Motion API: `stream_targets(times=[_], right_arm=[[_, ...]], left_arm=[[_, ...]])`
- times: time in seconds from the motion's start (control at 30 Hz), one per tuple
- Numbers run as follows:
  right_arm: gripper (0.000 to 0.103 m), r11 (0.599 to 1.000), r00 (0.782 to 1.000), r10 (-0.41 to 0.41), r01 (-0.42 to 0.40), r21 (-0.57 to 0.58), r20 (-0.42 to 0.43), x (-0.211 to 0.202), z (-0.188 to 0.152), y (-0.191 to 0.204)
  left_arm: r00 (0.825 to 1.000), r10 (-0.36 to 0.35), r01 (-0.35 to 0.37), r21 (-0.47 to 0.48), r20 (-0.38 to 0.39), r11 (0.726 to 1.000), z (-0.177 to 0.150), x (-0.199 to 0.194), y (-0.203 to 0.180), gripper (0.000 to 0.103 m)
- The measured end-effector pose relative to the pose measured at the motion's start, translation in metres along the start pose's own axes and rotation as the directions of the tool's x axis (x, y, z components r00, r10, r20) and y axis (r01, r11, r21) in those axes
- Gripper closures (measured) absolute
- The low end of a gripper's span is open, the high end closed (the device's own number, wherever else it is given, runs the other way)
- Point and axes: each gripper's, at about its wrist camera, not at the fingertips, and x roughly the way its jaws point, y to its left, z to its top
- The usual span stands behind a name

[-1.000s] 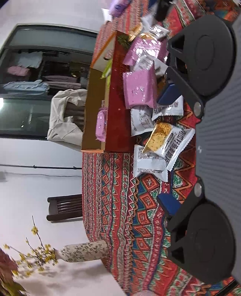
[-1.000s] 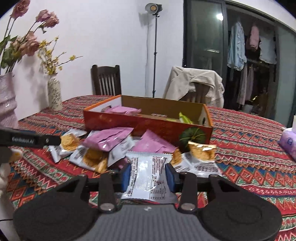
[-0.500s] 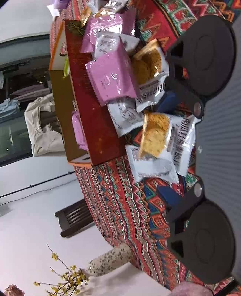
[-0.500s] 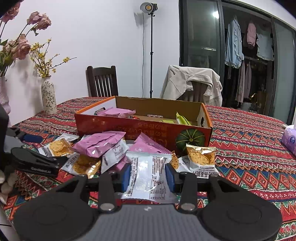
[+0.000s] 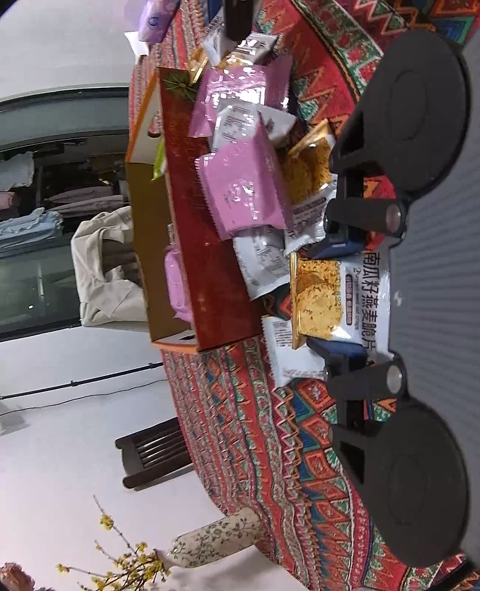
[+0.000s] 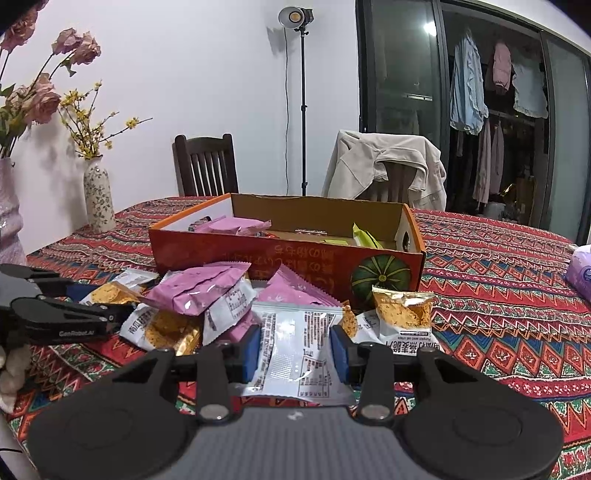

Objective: Organize snacks
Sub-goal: 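Carry both packets into the box and open both grippers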

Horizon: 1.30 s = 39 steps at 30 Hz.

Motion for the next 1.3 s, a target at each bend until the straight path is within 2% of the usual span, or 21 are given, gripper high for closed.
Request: stream_targets(times=[0.33, 0.67, 1.0, 1.3], right_arm=[[0.064, 1.0, 0.999, 0.001, 0.0, -0.007, 0.049, 0.0, 0.016, -0.002], [0.064, 1.0, 0.989, -0.016, 0.017, -0.006, 0.15, 0.014, 0.067, -0.009], [0.064, 0.999, 0.981, -0.032, 0.028, 0.022, 0.189, 0.054, 0.116, -0.015], [0.064, 0.998, 0.986, -0.024, 0.013, 0.065, 0.164, 0.109, 0.117, -0.021]], left_arm=[[0.991, 0.004, 0.004, -0.06, 0.136, 0.998, 0.035, -0.03, 0.006, 0.059], [0.973, 0.001, 0.031, -0.134, 0.23, 0.99, 0.091, -0.022, -0.003, 0.059], [0.972, 0.0, 0.056, -0.234, 0.233, 0.971, 0.137, 0.017, -0.018, 0.059], [0.973, 0.057, 0.005, -0.268, 0.226, 0.963, 0.15, 0.062, -0.021, 0.059]])
